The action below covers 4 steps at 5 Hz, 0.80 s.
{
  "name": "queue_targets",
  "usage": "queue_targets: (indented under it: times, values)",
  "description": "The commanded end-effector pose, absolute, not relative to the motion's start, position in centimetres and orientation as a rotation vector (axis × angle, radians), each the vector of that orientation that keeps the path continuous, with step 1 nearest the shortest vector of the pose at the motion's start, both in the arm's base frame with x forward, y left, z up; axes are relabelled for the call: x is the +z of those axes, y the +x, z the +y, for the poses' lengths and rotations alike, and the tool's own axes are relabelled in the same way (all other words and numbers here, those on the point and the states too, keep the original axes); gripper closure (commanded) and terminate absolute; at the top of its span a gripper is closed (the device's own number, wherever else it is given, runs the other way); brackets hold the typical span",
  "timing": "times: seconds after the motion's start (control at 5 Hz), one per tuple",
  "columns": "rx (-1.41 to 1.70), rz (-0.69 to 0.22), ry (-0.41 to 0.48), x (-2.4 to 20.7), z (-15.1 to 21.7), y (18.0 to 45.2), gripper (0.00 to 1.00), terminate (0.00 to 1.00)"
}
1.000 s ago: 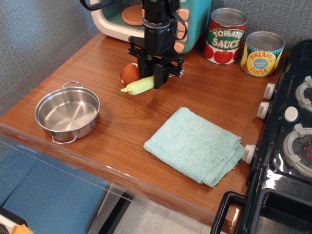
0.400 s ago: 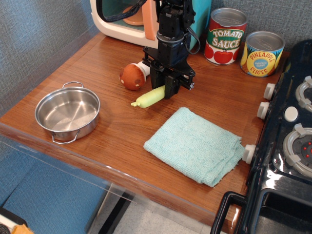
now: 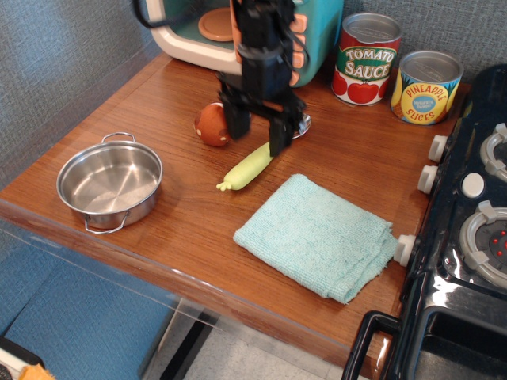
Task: Put the spoon on the right side of the mushroom
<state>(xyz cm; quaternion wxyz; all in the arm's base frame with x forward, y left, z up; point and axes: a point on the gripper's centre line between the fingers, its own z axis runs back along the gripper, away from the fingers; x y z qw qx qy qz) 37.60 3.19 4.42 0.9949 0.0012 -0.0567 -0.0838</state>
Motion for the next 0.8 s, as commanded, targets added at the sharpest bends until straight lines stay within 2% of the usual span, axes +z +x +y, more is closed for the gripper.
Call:
queue_targets:
  times: [0.0, 0.4, 0.6]
  values:
    - [-0.1, -0.315, 0.001, 12.57, 3.78, 35.43, 0.0, 0.0]
    - [-0.1, -0.315, 0.001, 12.57, 3.78, 35.43, 0.0, 0.0]
    - [-0.1, -0.315, 0.001, 12.57, 3.78, 35.43, 0.0, 1.0]
